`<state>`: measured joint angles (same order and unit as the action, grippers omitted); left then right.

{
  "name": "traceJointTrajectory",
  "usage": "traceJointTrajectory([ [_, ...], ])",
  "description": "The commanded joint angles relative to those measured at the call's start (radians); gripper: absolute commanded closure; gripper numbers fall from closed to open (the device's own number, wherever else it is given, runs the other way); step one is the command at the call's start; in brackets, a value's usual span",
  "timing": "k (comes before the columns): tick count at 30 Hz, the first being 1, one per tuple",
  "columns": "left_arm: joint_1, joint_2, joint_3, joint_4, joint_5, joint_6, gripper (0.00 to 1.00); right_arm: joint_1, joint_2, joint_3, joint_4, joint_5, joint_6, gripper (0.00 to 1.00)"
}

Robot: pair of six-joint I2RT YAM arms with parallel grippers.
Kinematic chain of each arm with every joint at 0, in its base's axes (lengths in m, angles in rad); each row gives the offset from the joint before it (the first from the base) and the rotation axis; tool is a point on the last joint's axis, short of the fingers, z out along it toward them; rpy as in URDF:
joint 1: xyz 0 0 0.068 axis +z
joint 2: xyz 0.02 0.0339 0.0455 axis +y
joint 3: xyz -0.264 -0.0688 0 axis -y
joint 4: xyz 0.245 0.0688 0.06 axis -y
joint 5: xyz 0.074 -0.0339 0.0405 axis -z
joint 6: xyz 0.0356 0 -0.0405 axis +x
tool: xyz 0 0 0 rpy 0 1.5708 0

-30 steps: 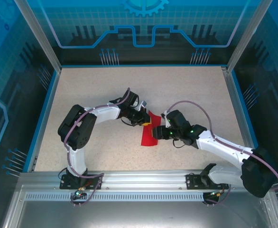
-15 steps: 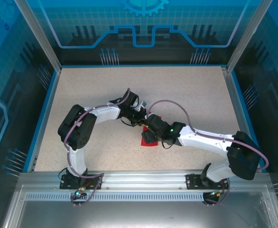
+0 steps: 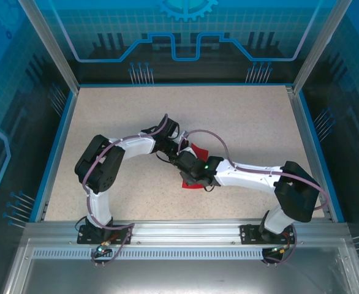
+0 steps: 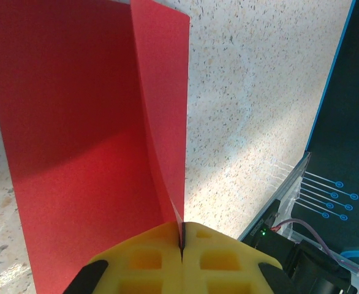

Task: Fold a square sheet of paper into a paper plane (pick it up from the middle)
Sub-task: Fold the triangle a second time at the center of the table.

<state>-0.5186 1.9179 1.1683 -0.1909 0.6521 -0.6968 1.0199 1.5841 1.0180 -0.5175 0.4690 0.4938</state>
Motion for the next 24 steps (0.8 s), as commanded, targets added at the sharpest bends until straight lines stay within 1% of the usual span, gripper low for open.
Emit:
traceJointTrajectory([
  [1,0.005,-0.011,-0.001,-0.029,0.008,0.024,0.98,0.021,0.006,0.020,-0.052,0.065,0.015,0.51],
  [5,0.005,-0.010,-0.003,-0.030,0.007,0.025,0.99,0.032,-0.006,0.011,-0.046,0.080,0.017,0.59],
  [8,0.006,-0.014,-0.006,-0.031,0.005,0.026,0.98,0.031,-0.011,0.009,-0.049,0.086,0.014,0.70],
  [12,0.005,-0.023,-0.008,-0.039,-0.007,0.026,0.95,0.032,-0.018,0.004,-0.052,0.090,0.014,0.79],
  [14,0.006,-0.032,-0.010,-0.054,-0.032,0.026,0.92,0.032,-0.024,-0.002,-0.046,0.085,0.012,0.85],
  [16,0.005,-0.045,-0.019,-0.059,-0.057,0.019,0.86,0.030,-0.031,-0.013,-0.035,0.072,0.006,0.87],
  [17,0.006,-0.053,-0.026,-0.059,-0.073,0.015,0.79,0.028,-0.036,-0.019,-0.027,0.062,0.004,0.87],
  [19,0.005,-0.071,-0.036,-0.069,-0.110,0.006,0.70,0.017,-0.047,-0.032,-0.007,0.030,-0.001,0.89],
  [20,0.006,-0.083,-0.041,-0.079,-0.140,0.000,0.61,0.008,-0.054,-0.042,0.006,0.011,-0.002,0.89],
  [22,0.006,-0.106,-0.052,-0.098,-0.190,-0.003,0.58,-0.012,-0.070,-0.065,0.038,-0.041,-0.012,0.90],
  [24,0.006,-0.128,-0.064,-0.117,-0.242,-0.011,0.50,-0.044,-0.088,-0.093,0.079,-0.110,-0.018,0.90],
])
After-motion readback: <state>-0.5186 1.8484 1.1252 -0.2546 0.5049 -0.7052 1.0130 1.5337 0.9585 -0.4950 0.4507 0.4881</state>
